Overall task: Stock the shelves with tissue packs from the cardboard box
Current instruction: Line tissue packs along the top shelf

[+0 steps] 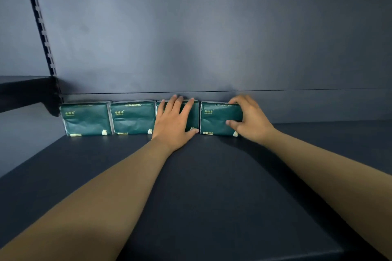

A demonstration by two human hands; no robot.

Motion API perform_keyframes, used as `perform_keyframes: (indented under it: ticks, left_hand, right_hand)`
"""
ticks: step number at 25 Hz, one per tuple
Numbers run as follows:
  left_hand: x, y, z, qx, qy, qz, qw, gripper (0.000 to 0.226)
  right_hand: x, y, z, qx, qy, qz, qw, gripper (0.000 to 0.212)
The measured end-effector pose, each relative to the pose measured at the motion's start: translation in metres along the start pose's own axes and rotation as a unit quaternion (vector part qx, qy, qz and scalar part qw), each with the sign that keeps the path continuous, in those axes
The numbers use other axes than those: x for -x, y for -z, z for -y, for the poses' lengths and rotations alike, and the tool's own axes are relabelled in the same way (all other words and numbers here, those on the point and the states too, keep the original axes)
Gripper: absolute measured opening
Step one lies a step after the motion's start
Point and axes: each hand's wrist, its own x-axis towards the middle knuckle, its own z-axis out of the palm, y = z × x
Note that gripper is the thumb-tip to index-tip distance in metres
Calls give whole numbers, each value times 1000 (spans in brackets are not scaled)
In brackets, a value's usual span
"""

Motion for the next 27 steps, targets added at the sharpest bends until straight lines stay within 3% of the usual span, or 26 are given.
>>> perform_keyframes:
  ticks: [4, 15, 23, 27]
  left_hand:
    - [-13, -13, 5, 13, -2, -3, 1000, 93]
    - [-12, -15, 5, -4, -20, -51, 998, 92]
    - [55, 54, -17, 5, -19, -56, 998, 92]
    - [122, 115, -51, -39, -64, -99, 992, 84]
  right_hand:
    - [-10, -15, -4, 138, 69, 25, 988, 76]
    - [-4, -21, 3, 186, 49, 3, 981, 90]
    - [88, 64, 12, 101, -31, -50, 993, 65]
    - [157, 112, 35, 78, 44, -82, 993, 48]
